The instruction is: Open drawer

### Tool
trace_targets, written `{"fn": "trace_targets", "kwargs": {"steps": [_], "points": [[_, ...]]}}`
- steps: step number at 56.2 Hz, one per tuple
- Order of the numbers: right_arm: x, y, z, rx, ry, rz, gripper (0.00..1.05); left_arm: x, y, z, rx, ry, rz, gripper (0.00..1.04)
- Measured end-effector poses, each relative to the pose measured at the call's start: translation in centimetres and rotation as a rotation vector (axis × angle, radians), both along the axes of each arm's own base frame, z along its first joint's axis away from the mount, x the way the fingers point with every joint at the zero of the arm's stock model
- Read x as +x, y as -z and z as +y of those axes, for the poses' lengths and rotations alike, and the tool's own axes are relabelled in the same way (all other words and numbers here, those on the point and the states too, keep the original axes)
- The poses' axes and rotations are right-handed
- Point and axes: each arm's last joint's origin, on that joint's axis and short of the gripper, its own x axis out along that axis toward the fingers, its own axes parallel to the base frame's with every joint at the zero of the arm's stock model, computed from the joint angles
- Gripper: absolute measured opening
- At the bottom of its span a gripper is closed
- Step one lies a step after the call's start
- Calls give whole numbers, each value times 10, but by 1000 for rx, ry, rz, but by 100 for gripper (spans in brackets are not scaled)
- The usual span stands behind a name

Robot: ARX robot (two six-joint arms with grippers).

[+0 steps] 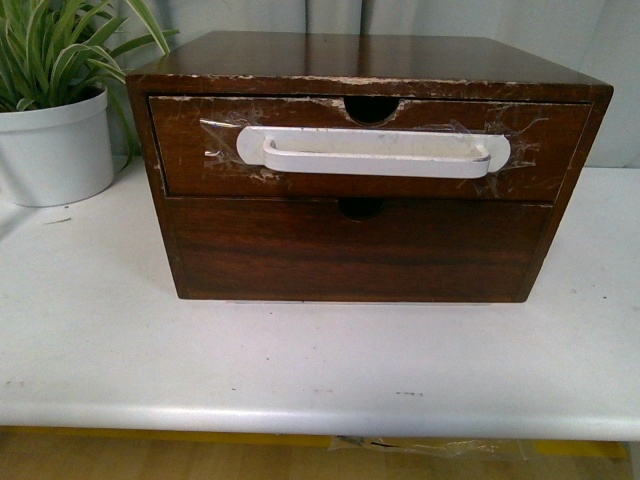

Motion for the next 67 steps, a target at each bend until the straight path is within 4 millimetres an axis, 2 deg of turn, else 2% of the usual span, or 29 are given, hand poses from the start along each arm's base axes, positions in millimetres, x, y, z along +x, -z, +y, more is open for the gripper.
{"fn": "trace_targets", "kwargs": {"steps": [16, 18, 20, 22, 31, 43, 53, 60, 67], "points": [[0, 0, 0, 1, 13, 8, 96, 0, 0, 0, 0, -4, 1, 99], [0, 1, 0, 5, 52, 44, 96, 0, 1, 0, 0, -35, 23, 99], [2, 1, 0, -3, 103, 97, 96, 2, 3, 0, 8, -137, 62, 99], [5, -2, 0, -7, 79, 130, 96, 5, 4, 0, 16, -148, 84, 99], [22, -24, 3, -68, -133, 236, 96, 20, -5, -3, 83, 23, 115, 99], [52, -44, 9, -164, -364, 379, 96, 54, -21, -5, 221, 322, 189, 99], [85, -73, 15, -267, -506, 452, 96, 95, -26, -12, 353, 578, 302, 99], [105, -91, 24, -358, -586, 482, 96, 126, -46, -22, 467, 714, 317, 99], [119, -102, 30, -416, -630, 498, 96, 148, -65, -33, 522, 811, 302, 99]]}}
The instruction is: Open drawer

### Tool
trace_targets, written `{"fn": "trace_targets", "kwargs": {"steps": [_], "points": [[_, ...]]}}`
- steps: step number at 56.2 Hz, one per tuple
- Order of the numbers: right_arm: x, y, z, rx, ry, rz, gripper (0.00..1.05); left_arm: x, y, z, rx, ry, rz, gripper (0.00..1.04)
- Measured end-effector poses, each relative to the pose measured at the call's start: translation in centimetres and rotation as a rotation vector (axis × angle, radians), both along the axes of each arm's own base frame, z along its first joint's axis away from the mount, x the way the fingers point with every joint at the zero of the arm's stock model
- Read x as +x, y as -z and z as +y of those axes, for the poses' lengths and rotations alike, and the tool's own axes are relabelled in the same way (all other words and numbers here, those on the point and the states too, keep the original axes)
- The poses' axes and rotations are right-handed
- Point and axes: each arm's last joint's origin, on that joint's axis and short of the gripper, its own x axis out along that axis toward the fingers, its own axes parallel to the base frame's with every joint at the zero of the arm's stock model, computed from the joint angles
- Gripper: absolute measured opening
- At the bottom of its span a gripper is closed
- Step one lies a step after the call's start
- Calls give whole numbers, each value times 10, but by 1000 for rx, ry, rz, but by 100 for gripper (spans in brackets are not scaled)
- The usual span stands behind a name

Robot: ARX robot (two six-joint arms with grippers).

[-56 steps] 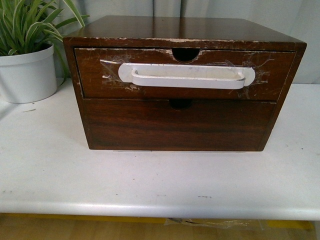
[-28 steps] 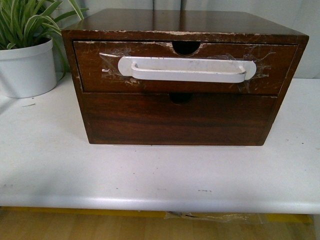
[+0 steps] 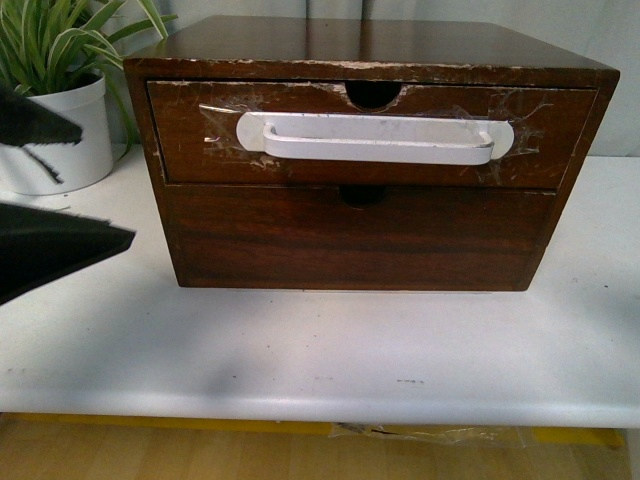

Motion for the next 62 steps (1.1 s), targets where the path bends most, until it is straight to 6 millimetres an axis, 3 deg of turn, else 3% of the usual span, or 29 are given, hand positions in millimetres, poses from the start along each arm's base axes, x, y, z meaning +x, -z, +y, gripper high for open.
{"fn": "trace_targets", "kwargs": {"steps": [14, 29, 46, 62], "points": [[22, -11, 6, -54, -47, 25, 96, 24, -26, -38, 41, 210, 1, 99], [34, -8, 17, -93, -104, 75, 96, 40, -33, -74, 130, 328, 3, 99], [54, -4, 41, -129, -175, 95, 96, 59, -28, -96, 211, 367, -2, 99], [63, -5, 55, -131, -215, 96, 96, 84, -22, -104, 279, 343, 2, 99]]}}
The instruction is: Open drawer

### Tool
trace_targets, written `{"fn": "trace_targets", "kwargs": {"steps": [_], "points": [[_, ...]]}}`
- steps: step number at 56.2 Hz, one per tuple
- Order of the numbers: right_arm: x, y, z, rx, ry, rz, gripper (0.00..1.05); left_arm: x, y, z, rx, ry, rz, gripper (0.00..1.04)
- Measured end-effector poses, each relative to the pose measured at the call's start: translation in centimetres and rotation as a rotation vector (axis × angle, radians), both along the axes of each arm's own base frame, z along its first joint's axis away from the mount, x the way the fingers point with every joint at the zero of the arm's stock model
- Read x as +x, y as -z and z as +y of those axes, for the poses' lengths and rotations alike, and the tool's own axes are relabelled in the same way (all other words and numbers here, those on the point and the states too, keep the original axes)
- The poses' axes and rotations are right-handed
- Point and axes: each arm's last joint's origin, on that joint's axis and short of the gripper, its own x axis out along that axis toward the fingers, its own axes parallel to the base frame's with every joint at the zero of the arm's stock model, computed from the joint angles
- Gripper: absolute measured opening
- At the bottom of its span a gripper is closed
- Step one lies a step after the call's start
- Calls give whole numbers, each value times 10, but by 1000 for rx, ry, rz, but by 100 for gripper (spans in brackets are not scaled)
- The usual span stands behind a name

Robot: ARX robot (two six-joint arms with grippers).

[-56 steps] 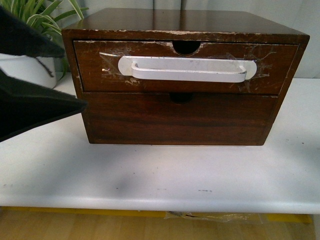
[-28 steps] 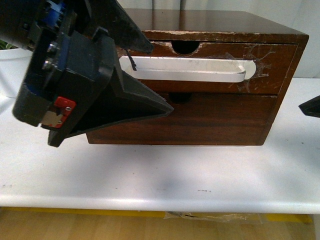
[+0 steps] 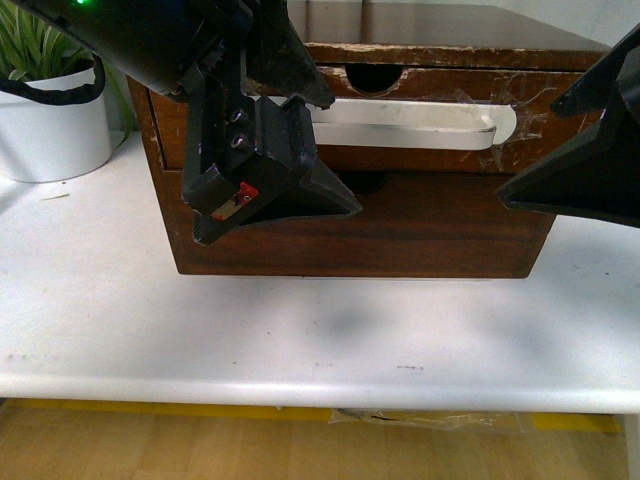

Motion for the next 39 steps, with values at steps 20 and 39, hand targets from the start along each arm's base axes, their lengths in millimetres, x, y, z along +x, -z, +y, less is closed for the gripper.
{"fn": "trace_targets", "kwargs": {"steps": [20, 39], "points": [[6, 2, 3, 4, -8, -3, 96, 20, 11, -1, 118, -26, -17, 99], [30, 7, 18, -1, -32, 12, 96, 20, 10, 4, 167, 9, 12, 99]]}}
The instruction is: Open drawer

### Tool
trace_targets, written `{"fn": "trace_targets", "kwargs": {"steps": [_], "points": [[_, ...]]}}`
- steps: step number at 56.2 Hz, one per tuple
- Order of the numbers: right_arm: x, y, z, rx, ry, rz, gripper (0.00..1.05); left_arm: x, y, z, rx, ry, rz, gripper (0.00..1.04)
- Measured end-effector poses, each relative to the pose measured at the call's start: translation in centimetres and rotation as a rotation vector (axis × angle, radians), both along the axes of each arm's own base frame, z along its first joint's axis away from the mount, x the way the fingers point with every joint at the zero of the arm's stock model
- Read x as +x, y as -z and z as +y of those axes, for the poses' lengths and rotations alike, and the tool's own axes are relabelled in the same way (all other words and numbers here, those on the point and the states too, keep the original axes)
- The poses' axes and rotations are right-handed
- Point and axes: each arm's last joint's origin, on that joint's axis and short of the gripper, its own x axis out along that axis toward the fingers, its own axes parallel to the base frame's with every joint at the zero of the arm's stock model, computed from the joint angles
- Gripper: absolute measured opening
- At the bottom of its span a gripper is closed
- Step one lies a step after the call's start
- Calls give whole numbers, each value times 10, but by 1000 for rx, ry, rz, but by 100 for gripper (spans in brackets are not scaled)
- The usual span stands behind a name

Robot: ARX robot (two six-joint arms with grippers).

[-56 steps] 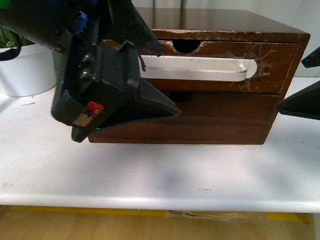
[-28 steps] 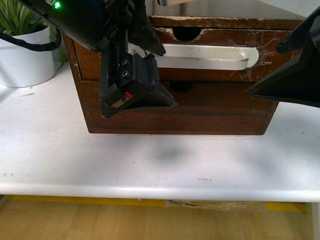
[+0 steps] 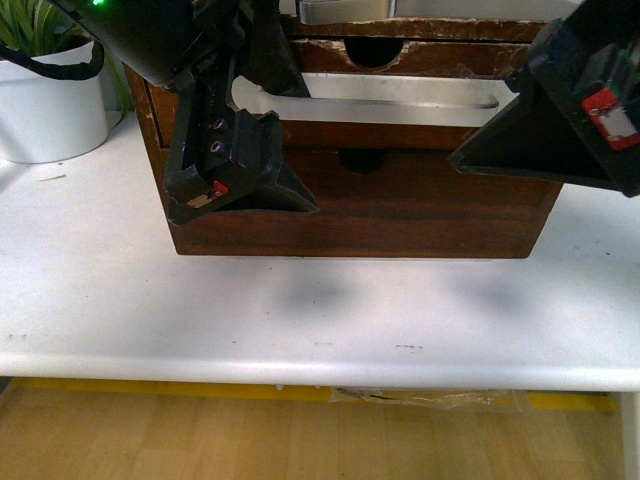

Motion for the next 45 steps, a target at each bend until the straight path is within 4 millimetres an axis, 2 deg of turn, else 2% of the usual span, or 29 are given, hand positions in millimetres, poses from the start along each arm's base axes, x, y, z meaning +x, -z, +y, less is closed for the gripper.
{"fn": "trace_targets", "kwargs": {"steps": [23, 45], "points": [[24, 10, 21, -11, -31, 14, 96, 0, 0, 1, -12, 6, 6, 99], [26, 18, 28, 2, -89, 75, 96, -5, 0, 2, 19, 36, 32, 99]]}}
